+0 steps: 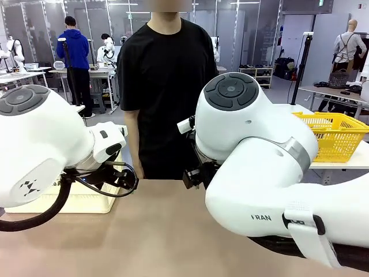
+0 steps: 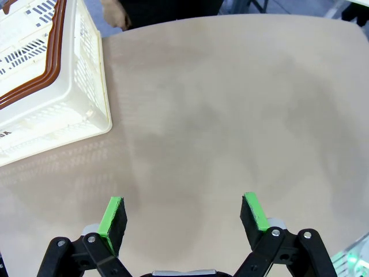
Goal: Place the drinks into the Shopping basket.
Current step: Pick up one drink and place it into the Shopping basket.
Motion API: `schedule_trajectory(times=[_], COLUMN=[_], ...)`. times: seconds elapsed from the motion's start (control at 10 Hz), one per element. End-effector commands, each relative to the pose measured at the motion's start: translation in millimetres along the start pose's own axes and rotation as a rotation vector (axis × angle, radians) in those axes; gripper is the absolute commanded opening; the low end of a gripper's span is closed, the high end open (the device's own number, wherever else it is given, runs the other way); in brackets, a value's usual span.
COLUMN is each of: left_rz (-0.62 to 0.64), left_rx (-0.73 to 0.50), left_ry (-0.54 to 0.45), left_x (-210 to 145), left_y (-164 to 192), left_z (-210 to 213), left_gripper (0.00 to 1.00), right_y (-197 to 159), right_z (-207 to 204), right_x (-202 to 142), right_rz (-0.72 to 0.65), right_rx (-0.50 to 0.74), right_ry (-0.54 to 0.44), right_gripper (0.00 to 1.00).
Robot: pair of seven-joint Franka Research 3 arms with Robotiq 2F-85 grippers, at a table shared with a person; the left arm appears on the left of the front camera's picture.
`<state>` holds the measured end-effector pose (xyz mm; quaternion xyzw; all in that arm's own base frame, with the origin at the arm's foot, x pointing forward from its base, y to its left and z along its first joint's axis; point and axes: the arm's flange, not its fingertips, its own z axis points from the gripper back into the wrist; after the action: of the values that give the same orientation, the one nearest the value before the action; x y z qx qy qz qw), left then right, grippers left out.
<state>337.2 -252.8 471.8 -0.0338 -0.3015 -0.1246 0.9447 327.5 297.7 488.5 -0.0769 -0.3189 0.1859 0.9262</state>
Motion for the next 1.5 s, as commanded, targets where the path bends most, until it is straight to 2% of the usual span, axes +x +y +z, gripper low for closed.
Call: schedule_trajectory(times=[0.0,0.3,0.5,0.8,0.9,1.0,1.1,1.4], left_rz=[-0.023,-0.131,-0.105,-0.164,-0.237,-0.252,-0.347,-0.494], left_rx=[0.035,0.069,0.096,0.175,0.164,0.173,0.161,0.19], left_ry=[0.014,0.051,0.096,0.181,0.2,0.229,0.225,0.271], left_x=[-0.6,-4.6,-6.6,-12.9,-19.5,-26.5,-37.0,-61.7], left_y=[3.6,22.9,44.7,91.5,105.9,116.7,129.4,161.5], left_z=[3.6,0.2,-6.7,-28.0,-35.0,-39.9,-42.4,-42.9], left_gripper=[1.0,1.0,1.0,1.0,1.0,1.0,1.0,1.0], right_y=[-1.2,-24.9,-50.0,-93.0,-107.9,-120.6,-135.3,-161.0], right_z=[2.3,-5.8,-12.8,-29.5,-39.9,-47.0,-53.5,-61.8], right_x=[-5.2,-12.2,-19.2,-32.5,-37.6,-44.8,-53.1,-71.6], right_rz=[-0.029,0.084,0.142,0.213,0.226,0.24,0.289,0.377], right_rx=[-0.003,0.024,0.05,0.05,0.056,0.063,0.074,0.09], right_ry=[0.004,0.033,0.096,0.211,0.267,0.286,0.283,0.329], right_gripper=[1.0,1.0,1.0,1.0,1.0,1.0,1.0,1.0])
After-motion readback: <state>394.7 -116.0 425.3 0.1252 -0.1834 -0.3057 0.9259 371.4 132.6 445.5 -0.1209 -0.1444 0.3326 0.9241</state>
